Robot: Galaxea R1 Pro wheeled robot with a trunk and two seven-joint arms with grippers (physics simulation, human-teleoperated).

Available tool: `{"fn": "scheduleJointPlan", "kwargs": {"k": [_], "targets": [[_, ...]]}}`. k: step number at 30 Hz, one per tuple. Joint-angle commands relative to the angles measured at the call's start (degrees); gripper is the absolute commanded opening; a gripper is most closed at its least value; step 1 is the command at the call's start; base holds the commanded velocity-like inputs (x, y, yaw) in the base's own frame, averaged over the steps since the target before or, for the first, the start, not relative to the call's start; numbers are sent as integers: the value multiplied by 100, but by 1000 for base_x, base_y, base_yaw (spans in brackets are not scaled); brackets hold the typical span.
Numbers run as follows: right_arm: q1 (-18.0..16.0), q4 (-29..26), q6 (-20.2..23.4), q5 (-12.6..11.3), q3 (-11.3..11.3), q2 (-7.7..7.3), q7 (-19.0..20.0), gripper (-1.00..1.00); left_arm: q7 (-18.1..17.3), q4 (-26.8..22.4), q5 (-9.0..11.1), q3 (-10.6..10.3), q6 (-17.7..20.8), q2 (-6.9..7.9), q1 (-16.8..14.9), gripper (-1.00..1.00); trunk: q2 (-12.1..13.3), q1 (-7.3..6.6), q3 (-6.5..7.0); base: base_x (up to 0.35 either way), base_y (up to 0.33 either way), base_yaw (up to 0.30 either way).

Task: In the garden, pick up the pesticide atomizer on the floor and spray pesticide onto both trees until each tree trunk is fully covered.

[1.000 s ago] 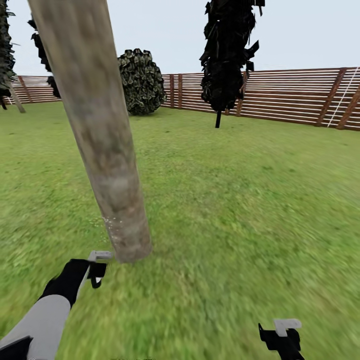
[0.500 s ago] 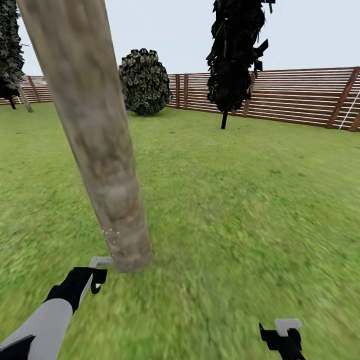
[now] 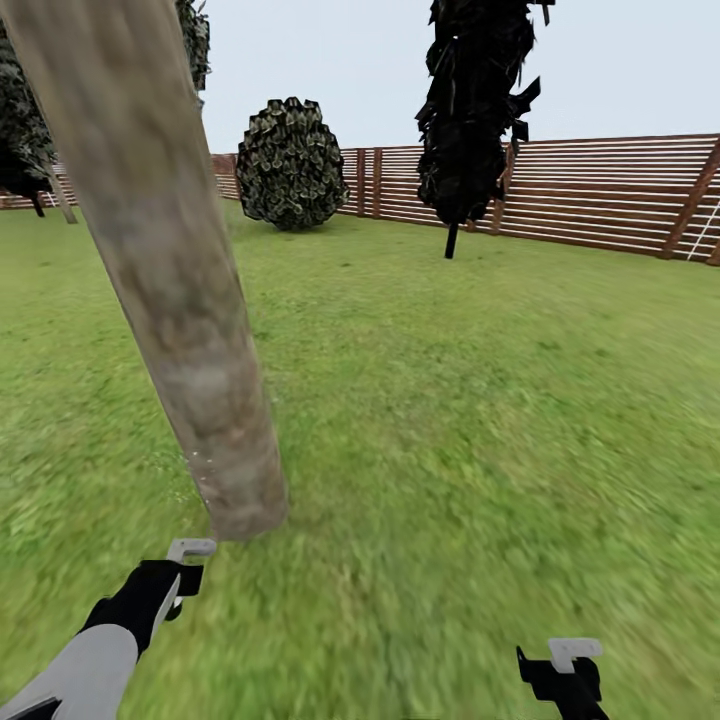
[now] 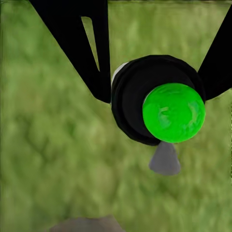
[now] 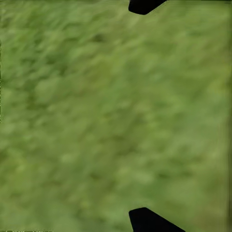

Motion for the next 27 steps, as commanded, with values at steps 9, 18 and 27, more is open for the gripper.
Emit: {"fn": "scheduleJointPlan", "kwargs": {"k": [9,18,27], "targets": [[3,-2,-8,2,2,9,3,100,5,-35,110,8,-1,-27,6,-100,0,0,0,98,-245,168],[3,-2,-7,2,4,9,3,100,5,-51,199,8,-1,-29,6,-100,0,0,0,98,-252,2],[1,-2,-3,2,7,9,2,100,14,-45,230,8,-1,-36,6,-100,0,0,0,22,-275,32]]}}
